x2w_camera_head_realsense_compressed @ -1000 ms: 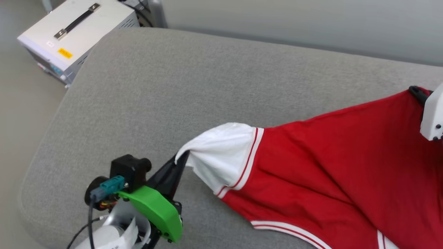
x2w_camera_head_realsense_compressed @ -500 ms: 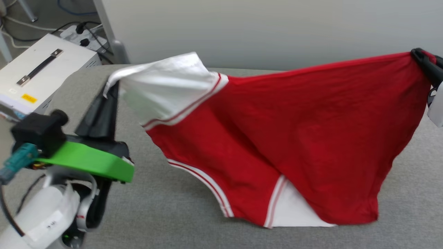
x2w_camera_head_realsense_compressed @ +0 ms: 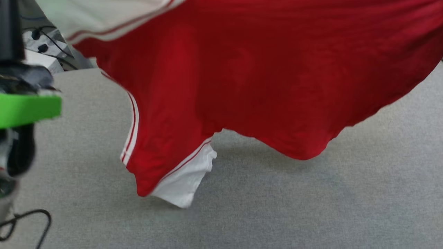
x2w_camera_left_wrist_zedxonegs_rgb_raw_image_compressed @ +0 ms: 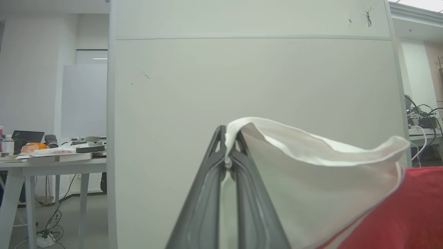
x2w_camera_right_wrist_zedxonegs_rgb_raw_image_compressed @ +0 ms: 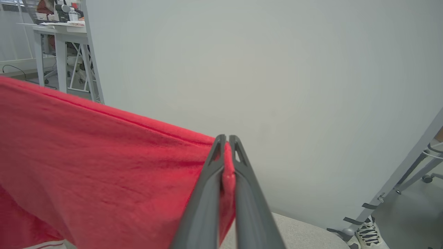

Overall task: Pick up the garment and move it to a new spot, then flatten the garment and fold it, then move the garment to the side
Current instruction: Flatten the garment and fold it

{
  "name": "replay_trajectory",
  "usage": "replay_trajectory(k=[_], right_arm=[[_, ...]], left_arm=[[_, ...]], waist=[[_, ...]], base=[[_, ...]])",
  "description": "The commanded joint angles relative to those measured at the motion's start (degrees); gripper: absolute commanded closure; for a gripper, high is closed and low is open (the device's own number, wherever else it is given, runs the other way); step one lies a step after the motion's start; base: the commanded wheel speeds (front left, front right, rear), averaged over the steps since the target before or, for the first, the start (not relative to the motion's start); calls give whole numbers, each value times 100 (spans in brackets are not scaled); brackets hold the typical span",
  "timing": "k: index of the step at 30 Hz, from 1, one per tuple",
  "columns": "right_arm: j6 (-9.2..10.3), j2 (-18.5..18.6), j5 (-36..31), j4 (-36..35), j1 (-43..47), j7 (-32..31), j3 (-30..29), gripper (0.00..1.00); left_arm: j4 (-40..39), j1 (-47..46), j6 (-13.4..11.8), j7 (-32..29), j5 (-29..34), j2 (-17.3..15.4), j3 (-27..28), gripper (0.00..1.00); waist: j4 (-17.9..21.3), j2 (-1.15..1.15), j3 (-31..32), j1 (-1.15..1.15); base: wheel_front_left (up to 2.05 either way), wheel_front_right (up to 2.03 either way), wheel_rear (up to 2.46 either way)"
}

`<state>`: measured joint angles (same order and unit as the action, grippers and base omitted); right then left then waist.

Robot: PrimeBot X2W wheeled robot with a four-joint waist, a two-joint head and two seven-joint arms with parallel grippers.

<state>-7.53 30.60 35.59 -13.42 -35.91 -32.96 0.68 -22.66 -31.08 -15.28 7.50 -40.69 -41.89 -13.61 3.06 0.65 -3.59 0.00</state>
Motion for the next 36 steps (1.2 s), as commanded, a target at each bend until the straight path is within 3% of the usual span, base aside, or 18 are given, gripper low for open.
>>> replay_trajectory(k=[1, 8, 15, 20, 24, 31, 36], right_arm=[[4, -42, 34, -32, -205, 36, -89, 100], [4, 88, -148, 72, -1230, 155, -103, 100], [4, 81, -439, 885, -2704, 506, 121, 100], [4, -74, -645, 1894, -3842, 787, 163, 100], [4, -204, -920, 2659, -4637, 1118, 306, 100], [4, -469, -1496, 4045, -5839, 1882, 288, 100], [4, -793, -1702, 4888, -6315, 2468, -54, 100]], left_arm=[[5, -341, 63, -33, 71, -124, 103, 100], [451, -2032, 691, -506, 153, -599, 98, 100], [1586, -3982, 1448, -969, 304, -681, -239, 100], [2695, -5552, 1847, -1029, 632, -422, -527, 100], [3741, -6631, 2021, -904, 906, -100, -772, 100], [5371, -7876, 2121, -463, 1030, 441, -906, 100], [6232, -8041, 2174, 29, 975, 801, -990, 100]], waist=[[114, -65, -442, 0], [159, -65, -1608, 0], [194, -65, -2710, 0], [181, -65, -3301, 0], [148, -65, -3576, 0], [39, -65, -3762, 0], [-92, -65, -3879, 0]], base=[[0, 0, 0], [0, 0, 0], [0, 0, 0], [0, 0, 0], [0, 0, 0], [0, 0, 0], [0, 0, 0]])
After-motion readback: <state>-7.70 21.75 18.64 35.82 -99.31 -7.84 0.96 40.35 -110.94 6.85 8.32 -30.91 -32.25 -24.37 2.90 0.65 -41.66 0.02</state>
